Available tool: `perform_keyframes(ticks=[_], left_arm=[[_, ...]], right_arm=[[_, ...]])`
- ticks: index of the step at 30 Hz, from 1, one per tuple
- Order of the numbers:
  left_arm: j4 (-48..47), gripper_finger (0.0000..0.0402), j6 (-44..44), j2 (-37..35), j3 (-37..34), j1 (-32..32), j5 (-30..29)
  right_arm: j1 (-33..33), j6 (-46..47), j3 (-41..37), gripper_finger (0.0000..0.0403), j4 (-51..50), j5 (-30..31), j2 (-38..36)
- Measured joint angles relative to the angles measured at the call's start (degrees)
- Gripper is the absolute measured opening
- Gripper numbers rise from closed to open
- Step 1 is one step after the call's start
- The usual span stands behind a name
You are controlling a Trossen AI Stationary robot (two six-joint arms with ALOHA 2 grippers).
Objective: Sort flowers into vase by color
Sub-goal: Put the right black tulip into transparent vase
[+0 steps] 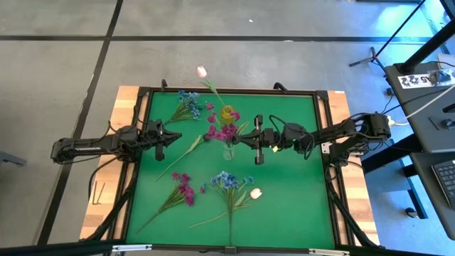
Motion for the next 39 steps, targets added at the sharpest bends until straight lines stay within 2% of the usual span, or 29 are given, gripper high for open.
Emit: perform_keyframes(ticks=[23,26,34,39], left_arm=[[0.0,0.0000,0.0,0.0,0.0,0.0,0.0],[0.0,0.0000,0.6,0.0,0.0,0.0,-0.2],[0.0,0.0000,1.5,0.0,0.0,0.0,-1.3],[-0.2,0.0000,1.6,0.0,0.2,0.0,-1.4]], right_arm=[[0.0,1.2,0.0,0.0005,-5.7,3.4,0.0],[0.0,1.4,0.0,0.0029,-5.7,3.4,0.0],[0.0,2.6,0.0,0.0127,-6.4,3.4,0.0],[0.0,3.8,0.0,0.0169,-11.8,3.4,-1.0]])
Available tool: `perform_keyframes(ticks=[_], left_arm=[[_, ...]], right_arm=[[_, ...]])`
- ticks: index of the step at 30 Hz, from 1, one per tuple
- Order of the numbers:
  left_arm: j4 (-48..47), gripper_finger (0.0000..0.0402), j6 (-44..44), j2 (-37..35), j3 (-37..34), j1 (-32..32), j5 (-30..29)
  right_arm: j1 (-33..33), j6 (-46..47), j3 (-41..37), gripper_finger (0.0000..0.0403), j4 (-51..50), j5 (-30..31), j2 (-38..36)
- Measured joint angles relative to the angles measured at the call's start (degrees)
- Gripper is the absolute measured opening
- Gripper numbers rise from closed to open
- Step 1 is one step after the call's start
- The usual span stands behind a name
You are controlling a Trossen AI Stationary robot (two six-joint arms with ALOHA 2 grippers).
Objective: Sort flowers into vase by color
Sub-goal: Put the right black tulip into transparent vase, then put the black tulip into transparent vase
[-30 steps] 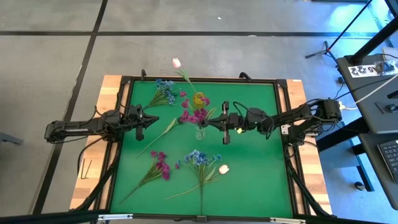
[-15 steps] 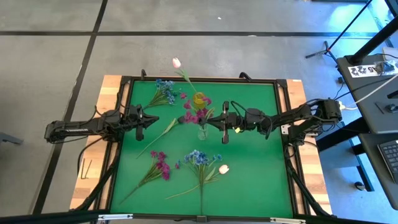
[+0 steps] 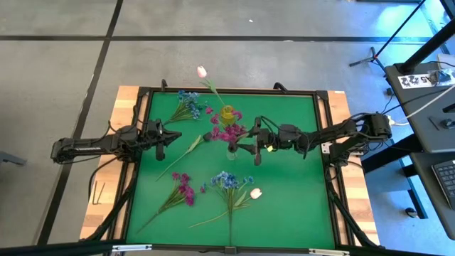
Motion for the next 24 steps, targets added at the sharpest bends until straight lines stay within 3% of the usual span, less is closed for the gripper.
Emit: perform_keyframes(ticks=[12,24], left_arm=[[0.5,0.0000,0.0,0.0,0.3,0.0,0.0],[-7.1,0.0000,2.8,0.0,8.7,0.0,0.6]], right_arm=[[0.0,1.8,0.0,0.0229,-13.1,0.0,-6.3],[0.0,1.8,0.1,0.0239,-25.9,0.0,-13.0]])
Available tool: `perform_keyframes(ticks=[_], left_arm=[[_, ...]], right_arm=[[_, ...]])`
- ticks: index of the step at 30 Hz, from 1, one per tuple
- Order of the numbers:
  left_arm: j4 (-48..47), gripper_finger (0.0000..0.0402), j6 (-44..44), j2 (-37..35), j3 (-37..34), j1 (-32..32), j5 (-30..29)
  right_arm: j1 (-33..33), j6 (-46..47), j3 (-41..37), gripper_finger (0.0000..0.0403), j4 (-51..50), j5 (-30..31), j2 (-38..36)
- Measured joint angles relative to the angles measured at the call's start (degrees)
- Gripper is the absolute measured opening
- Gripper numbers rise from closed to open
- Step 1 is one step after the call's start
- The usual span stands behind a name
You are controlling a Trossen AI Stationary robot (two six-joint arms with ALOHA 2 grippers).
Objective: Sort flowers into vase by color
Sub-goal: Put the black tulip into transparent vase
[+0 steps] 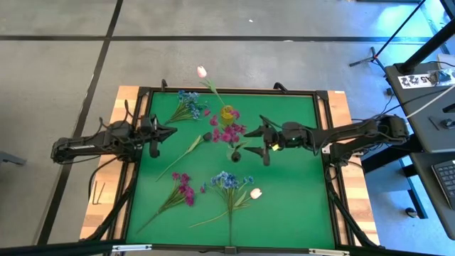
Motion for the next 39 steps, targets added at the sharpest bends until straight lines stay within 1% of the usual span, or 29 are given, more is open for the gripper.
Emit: perform_keyframes(ticks=[6,14,18,22,26,30,33,39], left_arm=[[-3.5,0.0000,-3.3,0.0,0.0,0.0,0.1],[-3.5,0.0000,-4.3,0.0,0.0,0.0,0.1],[-3.8,0.0000,-6.4,0.0,0.0,0.0,0.1],[-6.5,0.0000,-7.4,0.0,-0.1,0.0,0.1],[-7.0,0.0000,-7.8,1.0,-0.1,0.0,0.1],[-7.0,0.0002,-7.5,3.0,-0.1,0.0,0.7],[-6.9,0.0022,-7.4,4.9,-0.1,0.0,1.8],[-6.8,0.0086,-7.5,7.8,-0.1,0.0,1.4]], right_arm=[[0.0,0.0,0.0,0.0239,-5.4,0.1,-2.2],[0.0,0.0,0.1,0.0239,-8.9,5.1,-3.3],[0.0,0.6,0.1,0.0239,-10.6,5.6,-3.3],[0.0,1.5,0.1,0.0239,-11.1,6.7,-3.3],[0.0,1.5,0.1,0.0239,-11.1,9.1,-3.3],[0.0,1.5,0.1,0.0239,-11.1,9.2,-3.3],[0.0,1.5,0.1,0.0239,-11.5,9.2,-3.3],[0.0,1.5,0.1,0.0239,-12.4,9.2,-3.3]])
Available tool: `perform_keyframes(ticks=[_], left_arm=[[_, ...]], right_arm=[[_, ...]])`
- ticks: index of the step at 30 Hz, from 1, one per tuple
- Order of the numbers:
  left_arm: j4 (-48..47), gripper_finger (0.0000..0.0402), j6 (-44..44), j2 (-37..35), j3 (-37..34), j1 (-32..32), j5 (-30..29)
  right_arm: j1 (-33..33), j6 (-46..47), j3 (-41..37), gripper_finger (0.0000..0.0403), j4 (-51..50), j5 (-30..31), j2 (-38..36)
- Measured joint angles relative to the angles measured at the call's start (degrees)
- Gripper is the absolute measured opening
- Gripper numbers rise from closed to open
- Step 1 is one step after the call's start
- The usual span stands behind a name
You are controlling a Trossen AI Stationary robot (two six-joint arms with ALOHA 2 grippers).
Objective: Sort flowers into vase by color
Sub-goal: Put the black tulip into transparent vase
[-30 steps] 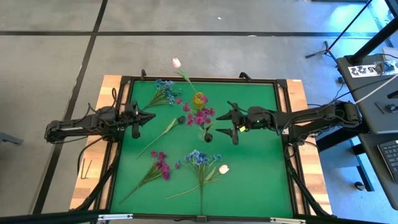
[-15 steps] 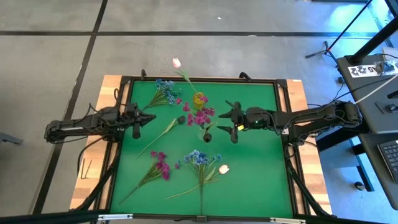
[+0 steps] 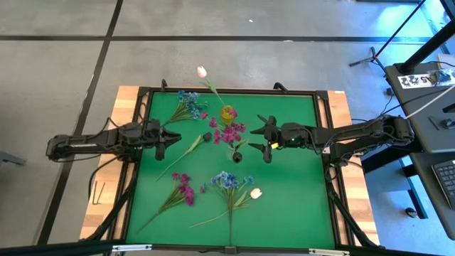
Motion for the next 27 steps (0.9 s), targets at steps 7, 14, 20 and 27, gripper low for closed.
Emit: perform_keyframes(ticks=[7,14,20,27], left_arm=[[0.0,0.0124,-0.3,2.6,0.0,0.0,0.0],[0.0,0.0139,-0.3,7.2,0.0,0.0,0.0],[0.0,0.0145,-2.7,12.0,0.0,0.0,0.0],[0.0,0.0146,-6.1,14.0,0.0,0.0,5.0]], right_arm=[[0.0,0.0,0.0,0.0239,-0.3,0.0,-0.2],[0.0,-0.1,-0.1,0.0239,-0.6,0.4,-2.1],[0.0,-0.1,-0.1,0.0239,-1.3,0.4,-5.9],[0.0,0.0,-0.1,0.0239,-2.8,0.4,-9.3]])
